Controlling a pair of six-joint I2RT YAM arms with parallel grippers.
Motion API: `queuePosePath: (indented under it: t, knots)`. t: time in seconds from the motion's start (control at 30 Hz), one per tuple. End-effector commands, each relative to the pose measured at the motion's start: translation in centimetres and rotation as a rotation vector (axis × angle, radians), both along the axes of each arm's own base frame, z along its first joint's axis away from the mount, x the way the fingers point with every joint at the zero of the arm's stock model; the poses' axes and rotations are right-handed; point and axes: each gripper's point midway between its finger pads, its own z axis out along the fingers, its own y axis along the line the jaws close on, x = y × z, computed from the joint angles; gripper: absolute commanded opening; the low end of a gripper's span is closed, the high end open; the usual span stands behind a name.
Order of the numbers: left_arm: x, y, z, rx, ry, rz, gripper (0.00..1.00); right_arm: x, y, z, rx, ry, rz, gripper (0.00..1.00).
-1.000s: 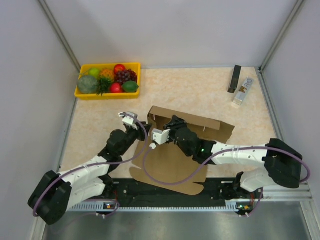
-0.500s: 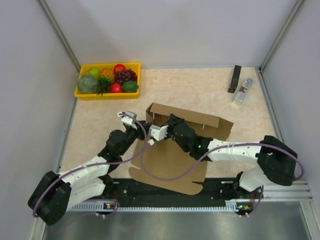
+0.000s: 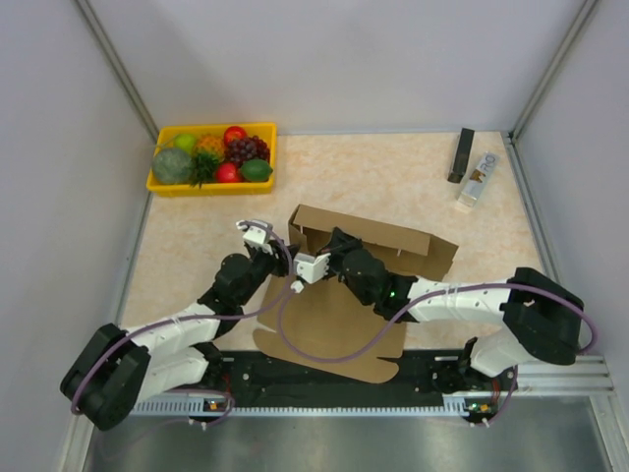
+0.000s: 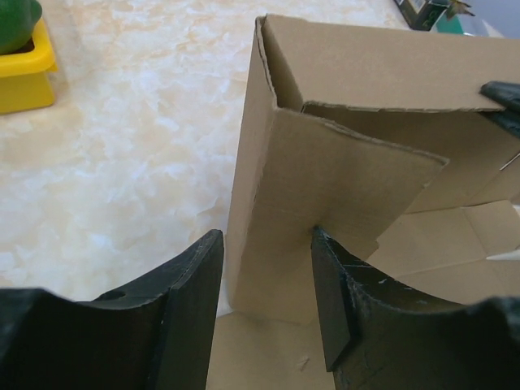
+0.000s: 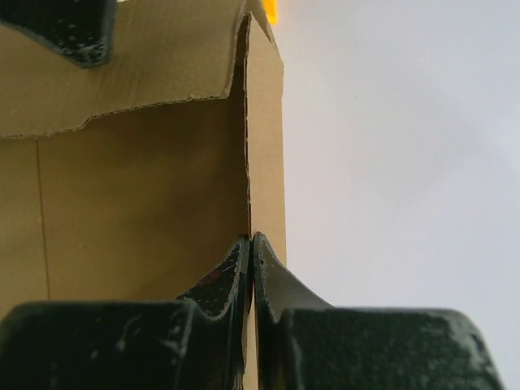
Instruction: Fold the paper box
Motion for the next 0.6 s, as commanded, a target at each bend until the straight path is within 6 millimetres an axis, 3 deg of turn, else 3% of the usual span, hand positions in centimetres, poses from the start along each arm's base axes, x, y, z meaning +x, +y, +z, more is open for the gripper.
queuePosePath:
  t: [0.0, 0.17, 0.23, 0.4, 0.57]
  knots:
    - [1.4, 0.2, 2.5, -0.045, -0.079, 0.047, 0.53, -0.5, 0.9, -0.3, 0.061, 0.121, 0.030, 0.00]
    - [1.4, -1.1, 3.8, -0.100, -0.169, -0.015, 0.57, -0.6, 1.3, -0.5, 0.075, 0.181, 0.042, 0.00]
    - [1.6, -1.4, 3.4, -0.097, -0.173, -0.020, 0.56, -0.7, 1.7, -0.2, 0.093, 0.215, 0.060, 0.00]
    - [1.9, -0.9, 4.4, -0.124, -0.282, 0.004, 0.41, -0.8, 1.4, -0.7, 0.108, 0.271, 0.063, 0.00]
    - [2.3, -1.0, 3.5, -0.091, -0.278, 0.010, 0.33, -0.8, 1.3, -0.8, 0.116, 0.283, 0.069, 0.00]
